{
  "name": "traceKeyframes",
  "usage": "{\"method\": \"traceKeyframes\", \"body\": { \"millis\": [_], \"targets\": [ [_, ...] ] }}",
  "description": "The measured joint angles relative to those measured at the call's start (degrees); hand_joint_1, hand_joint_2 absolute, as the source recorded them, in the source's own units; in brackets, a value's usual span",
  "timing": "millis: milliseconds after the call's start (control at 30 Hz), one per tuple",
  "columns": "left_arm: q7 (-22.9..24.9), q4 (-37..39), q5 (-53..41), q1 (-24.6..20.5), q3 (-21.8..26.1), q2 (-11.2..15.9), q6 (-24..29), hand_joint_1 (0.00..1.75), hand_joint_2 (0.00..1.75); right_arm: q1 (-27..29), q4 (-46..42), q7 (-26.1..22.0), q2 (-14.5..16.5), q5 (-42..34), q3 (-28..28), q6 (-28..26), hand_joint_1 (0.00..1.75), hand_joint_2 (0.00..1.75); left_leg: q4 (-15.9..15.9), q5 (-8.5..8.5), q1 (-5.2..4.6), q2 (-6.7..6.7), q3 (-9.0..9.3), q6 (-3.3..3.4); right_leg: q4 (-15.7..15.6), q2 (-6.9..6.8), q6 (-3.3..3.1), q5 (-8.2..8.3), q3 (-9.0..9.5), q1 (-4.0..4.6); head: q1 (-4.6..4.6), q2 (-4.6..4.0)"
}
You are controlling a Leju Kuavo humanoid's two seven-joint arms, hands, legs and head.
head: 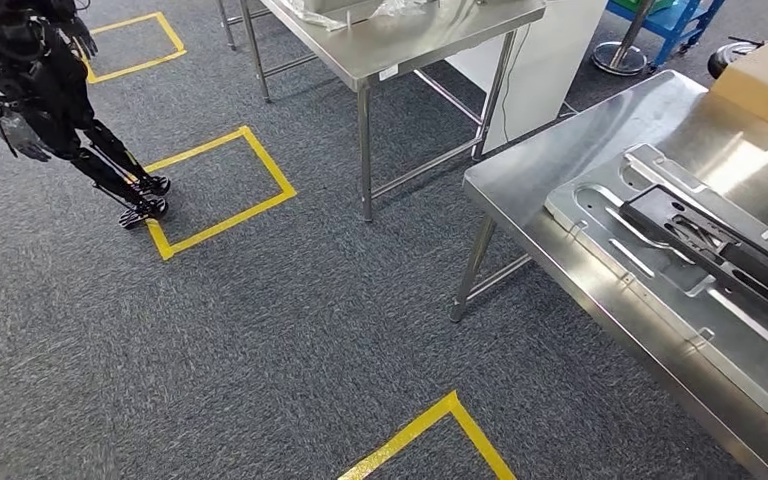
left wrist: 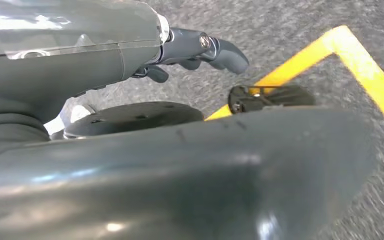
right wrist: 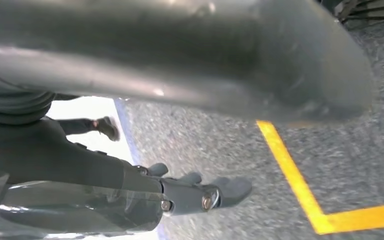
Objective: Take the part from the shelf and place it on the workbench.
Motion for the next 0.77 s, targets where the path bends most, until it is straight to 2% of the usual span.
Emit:
{"method": "traceKeyframes", "body": {
  "millis": [33,67,100,133,167,200,267,300,333,400,433,467,533,567,600,667,733,767],
  "targets": [
    [0.01,0.00,-0.08,0.08,0.00,0.01,-0.03,0.00,0.00,-0.08,0.00,-0.03,-0.01,-0.03,-0.03,-0.03,0.00,0.00,-0.12,0.03,-0.17,0.84,0.01,0.20,3.51,-1.74,0.13,-1.97,-1.72,0.07,0.01,0.00],
    [0.02,0.00,-0.15,0.17,0.00,0.01,-0.07,0.00,0.00,-0.14,-0.01,-0.07,-0.01,-0.08,-0.07,-0.04,0.00,0.00,-0.11,0.00,-0.27,1.79,-0.05,0.31,7.34,-2.63,0.29,-3.72,-3.57,-0.01,0.01,0.00],
    [0.04,0.00,-0.21,0.22,0.00,0.01,-0.14,0.00,0.00,-0.15,-0.01,-0.10,-0.02,-0.15,-0.14,-0.05,0.00,0.00,-0.07,-0.06,-0.35,2.71,-0.10,0.32,10.32,-3.10,0.49,-4.73,-4.92,-0.13,0.02,0.00],
    [0.04,0.00,-0.25,0.23,0.00,0.00,-0.22,0.00,0.00,-0.11,-0.01,-0.12,-0.02,-0.25,-0.24,-0.05,0.00,0.00,-0.03,-0.14,-0.38,3.57,-0.10,0.29,11.45,-3.38,0.69,-4.67,-5.32,-0.28,0.02,0.00],
    [0.04,0.00,-0.29,0.17,-0.01,-0.01,-0.29,0.00,0.00,-0.04,-0.01,-0.13,-0.02,-0.37,-0.35,-0.04,0.00,0.00,0.05,-0.24,-0.37,4.33,-0.07,0.19,10.28,-3.68,0.86,-3.57,-4.55,-0.42,0.01,0.00],
    [0.04,0.00,-0.36,0.08,-0.02,-0.04,-0.35,0.00,0.00,0.01,-0.01,-0.12,-0.02,-0.48,-0.46,-0.03,0.00,0.00,0.19,-0.39,-0.34,5.01,0.01,0.03,6.97,-4.29,0.96,-1.73,-2.64,-0.54,0.01,0.00],
    [0.03,0.00,-0.59,-0.06,-0.07,-0.09,-0.39,0.00,0.00,-0.11,-0.02,-0.11,-0.02,-0.69,-0.65,0.00,0.00,0.00,0.76,-0.92,-0.50,6.21,0.12,-0.55,-0.90,-6.77,0.71,1.05,1.59,-0.47,0.01,0.00],
    [0.01,0.00,-0.71,-0.11,-0.10,-0.11,-0.39,0.00,0.00,-0.20,-0.03,-0.11,-0.01,-0.78,-0.74,0.02,0.00,0.00,1.03,-1.19,-0.63,6.73,0.17,-0.88,-3.29,-7.53,0.39,1.64,2.81,-0.30,0.01,0.00],
    [0.00,0.00,-0.81,-0.15,-0.16,-0.11,-0.40,0.00,0.00,-0.25,-0.04,-0.11,-0.01,-0.85,-0.82,0.03,0.00,0.00,1.23,-1.38,-0.75,7.22,0.22,-1.21,-4.23,-7.84,0.02,1.65,3.20,-0.07,0.01,0.00],
    [-0.04,-0.02,-0.92,-0.31,-0.32,-0.11,-0.45,0.00,0.00,-0.15,-0.04,-0.11,0.01,-0.93,-0.94,0.05,0.00,0.00,1.30,-1.61,-0.77,8.11,0.45,-1.79,-4.24,-6.54,-0.67,1.79,3.03,0.09,0.01,0.00],
    [-0.04,-0.04,-0.97,-0.39,-0.40,-0.11,-0.48,0.00,0.00,-0.09,-0.04,-0.11,0.01,-0.94,-0.99,0.05,0.00,0.00,1.64,-2.03,-0.65,7.68,0.45,-2.14,-4.37,-5.96,-0.99,1.91,3.04,0.00,0.01,0.00],
    [-0.05,-0.05,-1.03,-0.43,-0.46,-0.11,-0.53,0.00,0.00,-0.08,-0.04,-0.11,0.00,-0.94,-1.05,0.03,0.00,0.00,2.86,-3.04,-0.48,6.52,0.06,-2.47,-4.53,-5.35,-1.35,2.07,3.04,-0.15,0.00,0.00],
    [-0.02,-0.07,-1.15,-0.36,-0.55,-0.09,-0.63,0.00,0.00,-0.20,-0.05,-0.11,0.00,-0.92,-1.21,-0.01,0.00,0.00,8.73,-6.60,-0.14,3.27,-2.39,-2.99,-4.67,-4.05,-1.90,2.33,2.98,-0.33,0.00,0.00],
    [0.03,-0.07,-1.19,-0.25,-0.61,-0.08,-0.69,0.00,0.00,-0.26,-0.05,-0.11,0.00,-0.90,-1.29,-0.02,0.00,0.00,12.80,-8.52,-0.07,2.28,-4.21,-3.12,-4.66,-3.32,-2.07,2.41,2.87,-0.30,-0.01,0.00],
    [0.08,-0.07,-1.20,-0.16,-0.67,-0.07,-0.75,0.00,0.00,-0.28,-0.05,-0.11,-0.01,-0.88,-1.36,-0.01,0.00,0.00,16.24,-9.70,-0.03,1.87,-5.82,-3.18,-4.65,-2.50,-2.13,2.46,2.81,-0.26,-0.01,0.00],
    [0.14,-0.07,-1.16,-0.07,-0.77,-0.06,-0.84,0.00,0.00,-0.17,-0.04,-0.10,-0.05,-0.84,-1.43,0.01,0.00,0.00,18.60,-9.42,0.00,1.65,-7.05,-3.14,-4.60,-1.00,-2.12,2.53,2.81,-0.20,-0.01,0.00],
    [0.15,-0.07,-1.13,-0.07,-0.81,-0.06,-0.88,0.00,0.00,-0.10,-0.03,-0.09,-0.08,-0.83,-1.44,0.02,0.00,0.00,17.77,-8.30,0.02,1.62,-6.75,-3.07,-4.57,-0.35,-2.08,2.55,2.86,-0.19,0.01,0.00],
    [0.15,-0.07,-1.13,-0.07,-0.81,-0.06,-0.88,0.00,0.00,-0.10,-0.03,-0.09,-0.08,-0.83,-1.44,0.02,0.00,0.00,17.77,-8.30,0.02,1.62,-6.75,-3.07,-4.57,-0.35,-2.08,2.55,2.86,-0.19,0.01,0.00]
  ]
}}
